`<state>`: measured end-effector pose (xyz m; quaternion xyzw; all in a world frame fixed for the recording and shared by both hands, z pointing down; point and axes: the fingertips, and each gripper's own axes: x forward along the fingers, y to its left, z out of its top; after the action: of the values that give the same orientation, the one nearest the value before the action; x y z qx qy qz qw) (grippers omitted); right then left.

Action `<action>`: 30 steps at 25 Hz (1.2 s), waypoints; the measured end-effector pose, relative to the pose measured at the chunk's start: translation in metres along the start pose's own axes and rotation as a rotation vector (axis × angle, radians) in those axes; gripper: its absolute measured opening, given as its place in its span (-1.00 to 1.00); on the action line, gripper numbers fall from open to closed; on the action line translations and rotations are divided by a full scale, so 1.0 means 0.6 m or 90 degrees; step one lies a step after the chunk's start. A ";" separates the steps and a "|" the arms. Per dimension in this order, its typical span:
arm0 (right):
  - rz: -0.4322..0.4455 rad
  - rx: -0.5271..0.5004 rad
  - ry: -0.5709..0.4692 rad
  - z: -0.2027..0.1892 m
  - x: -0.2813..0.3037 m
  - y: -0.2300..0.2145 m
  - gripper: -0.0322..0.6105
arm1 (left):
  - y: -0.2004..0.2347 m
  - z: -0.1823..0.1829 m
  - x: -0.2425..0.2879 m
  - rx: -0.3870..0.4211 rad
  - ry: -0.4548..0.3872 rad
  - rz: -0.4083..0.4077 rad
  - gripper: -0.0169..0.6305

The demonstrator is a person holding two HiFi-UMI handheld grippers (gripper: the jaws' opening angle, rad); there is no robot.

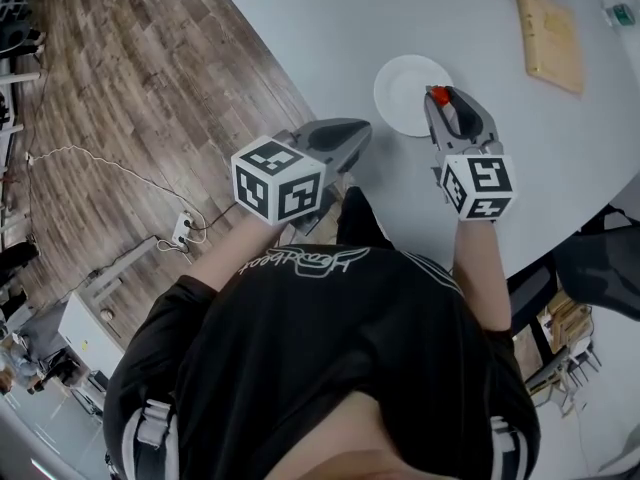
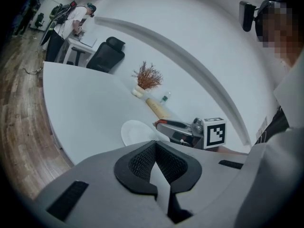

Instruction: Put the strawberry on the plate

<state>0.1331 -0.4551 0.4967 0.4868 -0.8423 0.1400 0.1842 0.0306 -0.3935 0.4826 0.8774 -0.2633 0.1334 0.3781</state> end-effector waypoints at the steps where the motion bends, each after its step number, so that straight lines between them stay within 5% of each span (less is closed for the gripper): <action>1: -0.004 -0.005 0.005 -0.007 0.006 -0.002 -0.49 | 0.003 -0.003 -0.002 0.000 0.003 0.003 -0.92; 30: -0.051 -0.074 0.114 -0.086 0.071 -0.011 -0.49 | 0.032 -0.029 -0.052 -0.054 -0.013 0.042 -0.92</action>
<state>0.1285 -0.4696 0.5623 0.4938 -0.8093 0.1264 0.2920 -0.0068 -0.3805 0.4924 0.8527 -0.3013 0.1259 0.4077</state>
